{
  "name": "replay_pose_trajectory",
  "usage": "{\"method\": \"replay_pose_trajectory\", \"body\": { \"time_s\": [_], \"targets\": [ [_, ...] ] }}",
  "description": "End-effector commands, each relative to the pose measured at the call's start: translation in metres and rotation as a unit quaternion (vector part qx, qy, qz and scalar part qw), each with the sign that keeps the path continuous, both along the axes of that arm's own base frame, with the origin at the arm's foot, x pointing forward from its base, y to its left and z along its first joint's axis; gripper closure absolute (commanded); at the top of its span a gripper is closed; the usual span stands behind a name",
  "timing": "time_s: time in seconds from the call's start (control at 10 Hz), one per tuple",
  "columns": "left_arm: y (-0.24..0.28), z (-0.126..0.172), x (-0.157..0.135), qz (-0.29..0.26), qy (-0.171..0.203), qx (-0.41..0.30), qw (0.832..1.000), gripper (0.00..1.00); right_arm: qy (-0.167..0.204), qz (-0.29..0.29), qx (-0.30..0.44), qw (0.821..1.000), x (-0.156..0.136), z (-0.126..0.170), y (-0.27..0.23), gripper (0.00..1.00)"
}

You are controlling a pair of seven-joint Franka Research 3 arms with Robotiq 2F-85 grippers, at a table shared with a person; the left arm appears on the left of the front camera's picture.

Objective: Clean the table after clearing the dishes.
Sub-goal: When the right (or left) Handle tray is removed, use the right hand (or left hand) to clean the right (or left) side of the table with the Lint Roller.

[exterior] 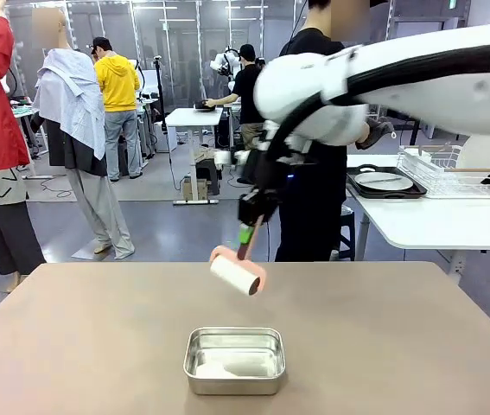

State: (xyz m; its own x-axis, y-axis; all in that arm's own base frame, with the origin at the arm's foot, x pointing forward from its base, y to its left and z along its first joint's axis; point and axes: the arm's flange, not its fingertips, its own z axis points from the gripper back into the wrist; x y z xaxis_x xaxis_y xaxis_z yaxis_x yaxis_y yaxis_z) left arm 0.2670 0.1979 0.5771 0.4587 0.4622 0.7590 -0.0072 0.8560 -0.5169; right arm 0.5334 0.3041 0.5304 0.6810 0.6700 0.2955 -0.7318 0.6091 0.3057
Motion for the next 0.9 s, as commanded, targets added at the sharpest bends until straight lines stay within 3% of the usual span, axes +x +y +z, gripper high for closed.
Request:
{"method": "replay_pose_trajectory", "body": {
  "time_s": [0.0, 0.2, 0.5, 0.6, 0.8],
  "targets": [
    [0.0, 0.0, 0.0, 0.006, -0.003, -0.003, 1.0, 0.0, -0.052, -0.156, 0.065, 0.984, -0.078, -0.029, -0.072, 0.89],
    [0.0, 0.0, 0.0, 0.006, -0.003, -0.003, 1.0, 0.0, -0.03, -0.233, 0.137, 0.962, -0.091, -0.045, -0.135, 0.89],
    [0.0, 0.0, 0.0, 0.006, -0.003, -0.003, 1.0, 0.0, 0.069, -0.257, 0.28, 0.922, -0.069, -0.096, -0.235, 0.89],
    [0.0, 0.0, 0.0, 0.006, -0.003, -0.003, 1.0, 0.0, 0.084, -0.232, 0.302, 0.921, -0.059, -0.109, -0.249, 0.89],
    [0.0, 0.0, 0.0, 0.006, -0.003, -0.003, 1.0, 0.0, 0.117, -0.17, 0.261, 0.943, -0.036, -0.128, -0.247, 0.89]
  ]
}}
